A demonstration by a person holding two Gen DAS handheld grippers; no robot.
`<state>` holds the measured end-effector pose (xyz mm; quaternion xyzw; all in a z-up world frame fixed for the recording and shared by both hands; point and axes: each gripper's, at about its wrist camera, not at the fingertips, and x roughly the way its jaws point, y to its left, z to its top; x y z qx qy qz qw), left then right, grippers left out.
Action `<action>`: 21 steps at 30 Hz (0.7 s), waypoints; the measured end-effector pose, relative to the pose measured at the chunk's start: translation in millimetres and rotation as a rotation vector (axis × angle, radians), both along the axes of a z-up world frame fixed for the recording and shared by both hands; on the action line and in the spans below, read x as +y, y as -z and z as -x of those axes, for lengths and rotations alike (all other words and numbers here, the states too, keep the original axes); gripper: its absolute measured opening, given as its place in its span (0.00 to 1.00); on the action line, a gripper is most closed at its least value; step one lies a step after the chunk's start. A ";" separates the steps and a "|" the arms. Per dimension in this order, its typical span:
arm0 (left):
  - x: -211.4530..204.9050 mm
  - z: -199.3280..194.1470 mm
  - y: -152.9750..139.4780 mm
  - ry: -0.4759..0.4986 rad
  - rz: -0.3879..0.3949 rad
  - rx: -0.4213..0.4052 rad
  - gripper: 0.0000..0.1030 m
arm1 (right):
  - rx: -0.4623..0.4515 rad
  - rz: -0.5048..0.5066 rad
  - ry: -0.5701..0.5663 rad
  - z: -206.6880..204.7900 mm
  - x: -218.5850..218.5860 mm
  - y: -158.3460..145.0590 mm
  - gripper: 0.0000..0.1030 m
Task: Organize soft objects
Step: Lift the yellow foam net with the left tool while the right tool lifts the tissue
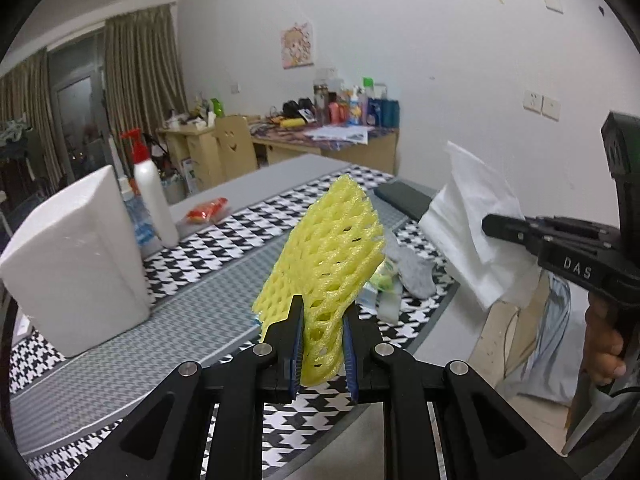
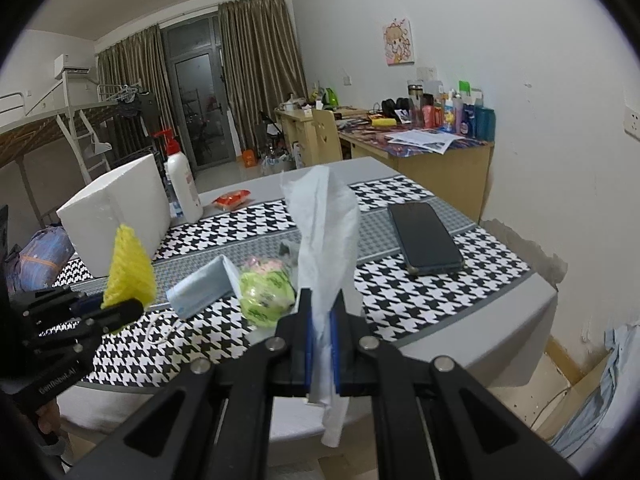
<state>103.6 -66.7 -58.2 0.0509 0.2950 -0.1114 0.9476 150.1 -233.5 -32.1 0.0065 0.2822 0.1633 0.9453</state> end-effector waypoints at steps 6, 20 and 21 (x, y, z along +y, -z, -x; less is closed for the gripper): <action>14.6 6.8 -12.6 -0.050 0.015 -0.034 0.18 | -0.021 0.003 -0.031 0.6 10.3 -8.1 0.10; 47.9 11.9 -36.5 -0.139 0.054 -0.081 0.18 | -0.075 0.001 -0.123 -6.0 44.6 -29.5 0.10; 50.1 11.3 -38.6 -0.145 0.058 -0.085 0.18 | -0.076 0.003 -0.128 -7.6 47.5 -30.6 0.10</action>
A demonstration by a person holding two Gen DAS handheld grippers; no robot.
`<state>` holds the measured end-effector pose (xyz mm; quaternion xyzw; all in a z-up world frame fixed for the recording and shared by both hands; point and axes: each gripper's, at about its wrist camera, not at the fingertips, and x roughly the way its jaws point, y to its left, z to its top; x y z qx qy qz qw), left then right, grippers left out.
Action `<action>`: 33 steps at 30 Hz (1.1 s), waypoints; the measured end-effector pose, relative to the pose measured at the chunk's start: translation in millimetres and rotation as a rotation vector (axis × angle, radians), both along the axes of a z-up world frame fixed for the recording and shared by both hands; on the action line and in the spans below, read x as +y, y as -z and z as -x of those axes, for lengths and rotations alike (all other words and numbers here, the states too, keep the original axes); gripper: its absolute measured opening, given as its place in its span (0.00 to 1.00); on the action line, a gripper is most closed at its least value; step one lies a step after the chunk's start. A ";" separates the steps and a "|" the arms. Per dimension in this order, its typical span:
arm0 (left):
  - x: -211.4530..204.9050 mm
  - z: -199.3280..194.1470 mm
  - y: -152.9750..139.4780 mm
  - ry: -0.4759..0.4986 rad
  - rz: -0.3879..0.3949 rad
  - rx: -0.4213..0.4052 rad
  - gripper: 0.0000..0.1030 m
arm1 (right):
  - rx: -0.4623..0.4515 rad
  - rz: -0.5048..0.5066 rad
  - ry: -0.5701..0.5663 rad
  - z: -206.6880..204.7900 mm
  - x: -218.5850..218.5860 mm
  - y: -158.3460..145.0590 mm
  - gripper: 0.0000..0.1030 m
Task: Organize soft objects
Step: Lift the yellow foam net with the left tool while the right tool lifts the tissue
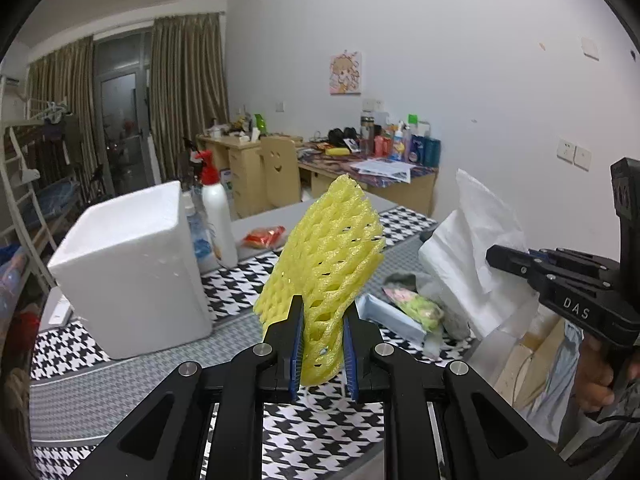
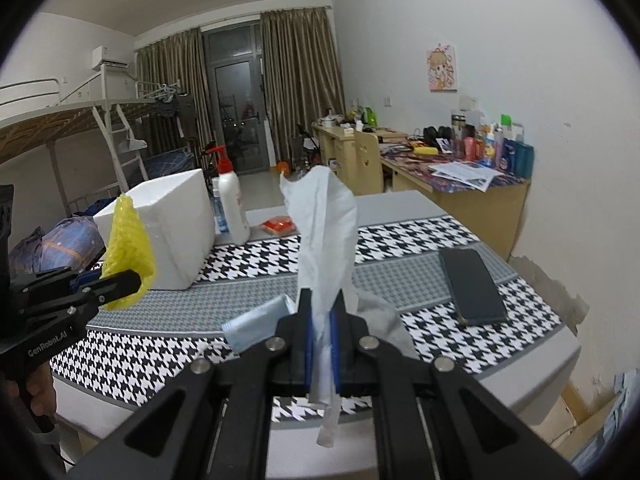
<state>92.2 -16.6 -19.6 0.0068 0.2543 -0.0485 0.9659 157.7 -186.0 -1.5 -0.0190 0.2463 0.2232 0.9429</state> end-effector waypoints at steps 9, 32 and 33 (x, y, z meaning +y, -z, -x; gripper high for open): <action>19.0 0.2 -18.5 -0.044 0.010 -0.038 0.18 | -0.033 -0.003 -0.039 -8.7 23.0 -11.8 0.10; 65.2 -32.8 -57.6 -0.142 0.001 -0.094 0.18 | -0.096 0.003 -0.127 -30.6 73.6 -46.0 0.10; 67.1 -33.6 -58.6 -0.144 0.004 -0.097 0.18 | -0.098 0.006 -0.132 -31.8 76.3 -48.0 0.10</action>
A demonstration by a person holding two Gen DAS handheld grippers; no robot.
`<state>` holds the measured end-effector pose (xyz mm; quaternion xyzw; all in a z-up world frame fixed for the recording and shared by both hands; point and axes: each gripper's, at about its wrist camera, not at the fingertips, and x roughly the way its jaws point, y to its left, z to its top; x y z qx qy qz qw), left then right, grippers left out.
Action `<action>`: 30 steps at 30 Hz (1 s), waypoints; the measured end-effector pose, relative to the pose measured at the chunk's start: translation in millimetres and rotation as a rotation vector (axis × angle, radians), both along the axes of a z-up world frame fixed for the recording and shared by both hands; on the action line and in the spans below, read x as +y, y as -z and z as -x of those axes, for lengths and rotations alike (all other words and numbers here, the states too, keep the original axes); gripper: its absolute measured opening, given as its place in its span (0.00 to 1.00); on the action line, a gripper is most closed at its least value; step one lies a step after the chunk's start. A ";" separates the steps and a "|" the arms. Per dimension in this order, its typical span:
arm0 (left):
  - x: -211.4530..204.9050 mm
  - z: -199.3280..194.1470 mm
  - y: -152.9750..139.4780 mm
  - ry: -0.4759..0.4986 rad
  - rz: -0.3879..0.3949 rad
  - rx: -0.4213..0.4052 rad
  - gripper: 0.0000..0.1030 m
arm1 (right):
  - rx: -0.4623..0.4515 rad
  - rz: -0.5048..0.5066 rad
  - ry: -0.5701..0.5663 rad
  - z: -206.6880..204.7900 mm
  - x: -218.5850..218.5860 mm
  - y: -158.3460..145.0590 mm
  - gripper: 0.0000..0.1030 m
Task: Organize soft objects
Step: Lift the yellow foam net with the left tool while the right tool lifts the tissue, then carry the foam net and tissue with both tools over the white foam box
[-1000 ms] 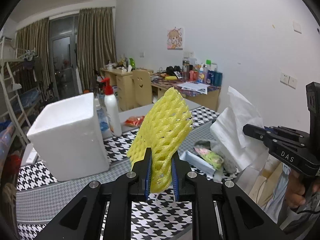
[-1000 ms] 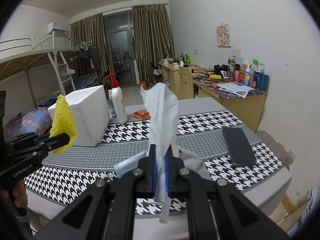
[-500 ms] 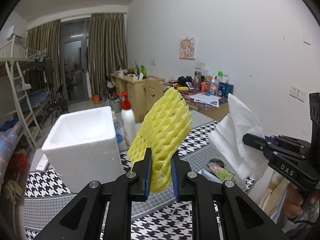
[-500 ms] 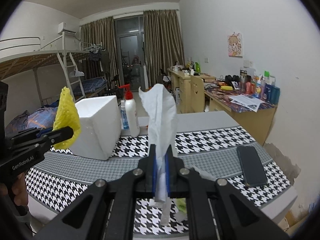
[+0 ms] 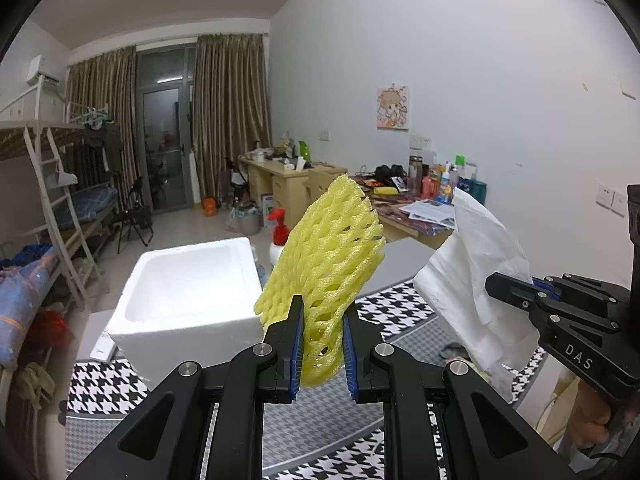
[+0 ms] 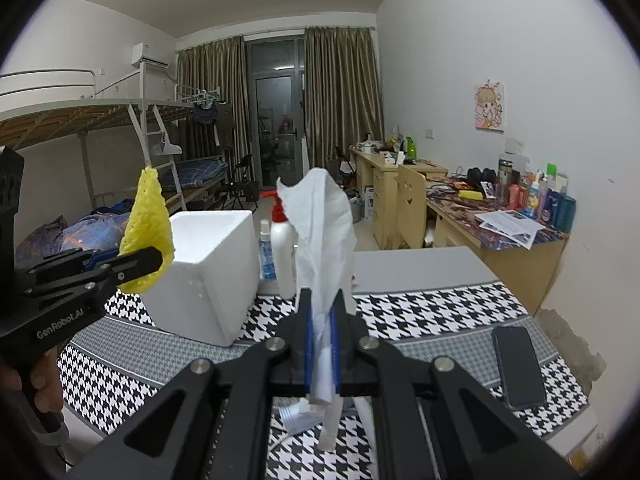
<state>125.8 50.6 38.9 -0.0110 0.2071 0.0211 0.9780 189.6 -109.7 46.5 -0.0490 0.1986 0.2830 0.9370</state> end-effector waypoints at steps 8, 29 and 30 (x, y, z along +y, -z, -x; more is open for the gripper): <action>13.3 -5.1 -10.0 -0.037 -0.002 -0.023 0.18 | -0.017 0.004 -0.029 -9.3 15.4 -11.9 0.10; 51.0 -35.1 -23.6 -0.195 -0.016 -0.035 0.18 | -0.073 0.013 -0.112 -33.6 71.4 -44.8 0.10; 52.9 -36.4 -23.8 -0.201 -0.013 -0.032 0.18 | -0.073 0.012 -0.119 -34.0 73.8 -45.3 0.10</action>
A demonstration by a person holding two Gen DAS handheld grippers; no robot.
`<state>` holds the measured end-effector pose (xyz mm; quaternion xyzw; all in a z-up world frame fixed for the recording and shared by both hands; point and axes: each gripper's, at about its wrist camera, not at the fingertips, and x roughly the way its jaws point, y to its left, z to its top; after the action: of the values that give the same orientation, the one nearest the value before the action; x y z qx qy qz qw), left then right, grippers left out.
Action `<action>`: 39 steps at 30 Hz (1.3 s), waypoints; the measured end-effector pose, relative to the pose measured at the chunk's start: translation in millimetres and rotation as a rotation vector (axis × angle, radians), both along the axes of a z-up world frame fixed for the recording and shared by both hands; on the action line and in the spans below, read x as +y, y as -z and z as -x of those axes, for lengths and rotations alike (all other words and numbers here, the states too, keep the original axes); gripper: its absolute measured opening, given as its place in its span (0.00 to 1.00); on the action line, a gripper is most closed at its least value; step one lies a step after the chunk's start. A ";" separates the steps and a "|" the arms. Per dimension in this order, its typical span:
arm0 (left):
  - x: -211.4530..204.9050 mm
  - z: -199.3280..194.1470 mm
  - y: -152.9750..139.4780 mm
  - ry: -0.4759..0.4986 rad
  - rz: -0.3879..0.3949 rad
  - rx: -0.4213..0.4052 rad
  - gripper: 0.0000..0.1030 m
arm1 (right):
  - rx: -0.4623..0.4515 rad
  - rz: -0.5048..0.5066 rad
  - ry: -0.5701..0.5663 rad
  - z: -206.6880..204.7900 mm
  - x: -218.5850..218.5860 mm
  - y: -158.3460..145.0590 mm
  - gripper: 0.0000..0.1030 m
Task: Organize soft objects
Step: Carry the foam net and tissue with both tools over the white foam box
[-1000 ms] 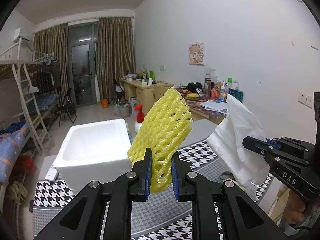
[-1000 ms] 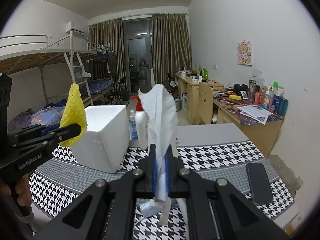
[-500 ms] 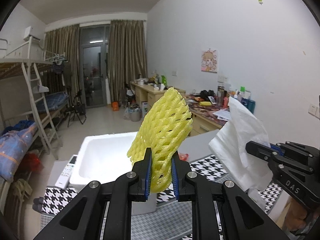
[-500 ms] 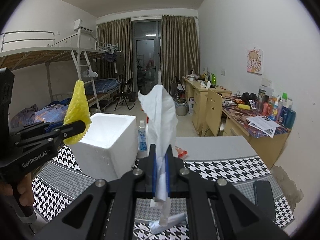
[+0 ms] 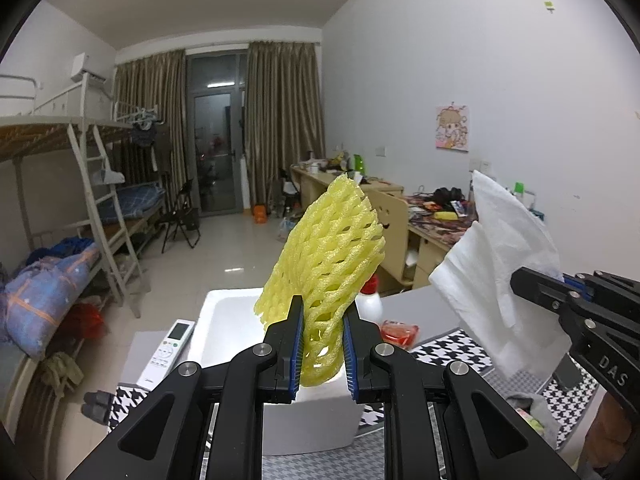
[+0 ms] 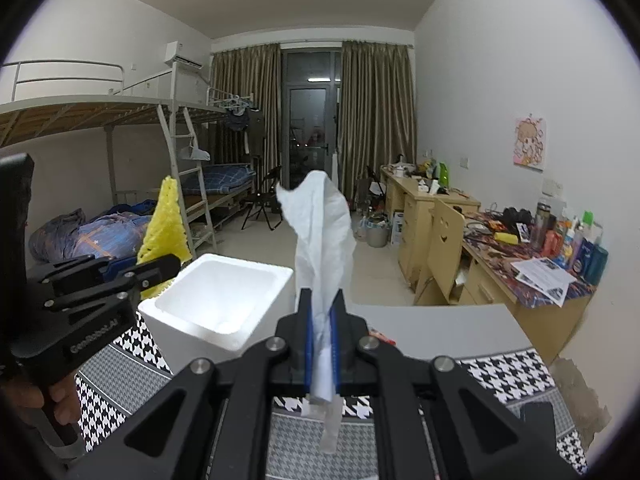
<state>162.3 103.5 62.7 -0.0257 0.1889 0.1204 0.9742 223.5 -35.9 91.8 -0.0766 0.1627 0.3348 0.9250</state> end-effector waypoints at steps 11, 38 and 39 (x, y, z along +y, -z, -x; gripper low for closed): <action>10.0 -10.2 8.2 -0.054 -0.004 0.024 0.18 | 0.010 0.021 -0.047 -13.6 30.1 -3.8 0.10; 59.0 -55.8 42.8 -0.050 0.091 0.165 0.68 | 0.044 0.058 -0.082 -37.0 86.9 -1.6 0.10; 61.0 -54.9 41.8 -0.056 0.096 0.161 0.78 | 0.042 0.062 -0.080 -37.1 88.9 -1.3 0.10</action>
<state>217.1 164.5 20.9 -0.0679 0.2712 0.1402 0.9498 260.6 53.0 93.1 -0.1046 0.1890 0.3677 0.9045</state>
